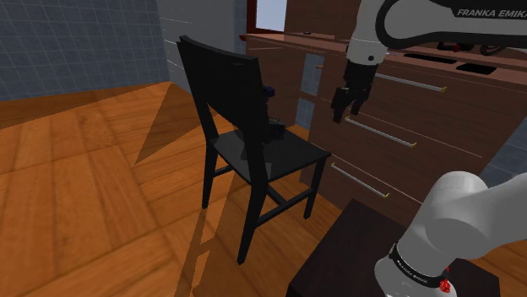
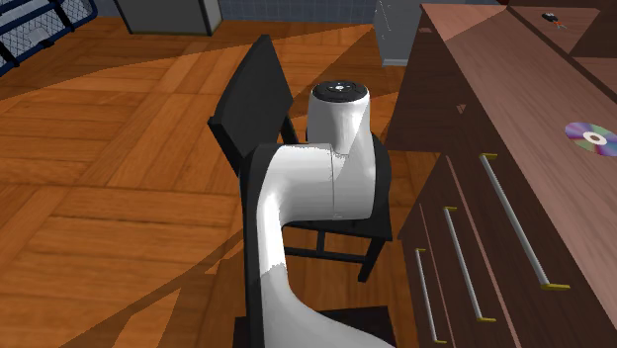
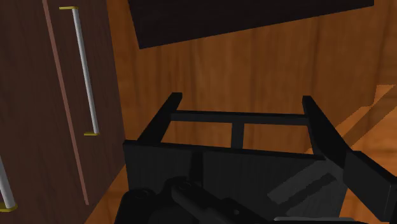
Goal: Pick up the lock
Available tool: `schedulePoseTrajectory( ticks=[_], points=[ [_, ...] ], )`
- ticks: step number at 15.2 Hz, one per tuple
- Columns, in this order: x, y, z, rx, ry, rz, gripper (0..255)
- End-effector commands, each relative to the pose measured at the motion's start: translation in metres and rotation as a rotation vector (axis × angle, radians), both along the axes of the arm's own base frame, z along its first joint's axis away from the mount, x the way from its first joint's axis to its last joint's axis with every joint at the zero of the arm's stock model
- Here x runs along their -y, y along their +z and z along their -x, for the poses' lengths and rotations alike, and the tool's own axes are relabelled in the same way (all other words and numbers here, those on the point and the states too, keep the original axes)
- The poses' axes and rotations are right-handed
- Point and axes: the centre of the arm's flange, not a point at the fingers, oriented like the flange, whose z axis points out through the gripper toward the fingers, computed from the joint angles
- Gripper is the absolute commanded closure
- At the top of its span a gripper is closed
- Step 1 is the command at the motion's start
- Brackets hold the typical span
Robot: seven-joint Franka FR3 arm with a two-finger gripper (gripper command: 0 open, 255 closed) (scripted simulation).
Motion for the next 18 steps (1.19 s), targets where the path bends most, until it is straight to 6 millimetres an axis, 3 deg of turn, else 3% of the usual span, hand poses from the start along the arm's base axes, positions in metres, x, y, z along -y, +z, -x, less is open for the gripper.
schedulePoseTrajectory(
  ticks=[1, 18],
  points=[
    [0.000, 0.000, 0.000, 0.000, 0.000, 0.000, 0],
    [-0.023, 0.045, -0.217, 0.013, -0.025, 0.015, 0]
  ],
)
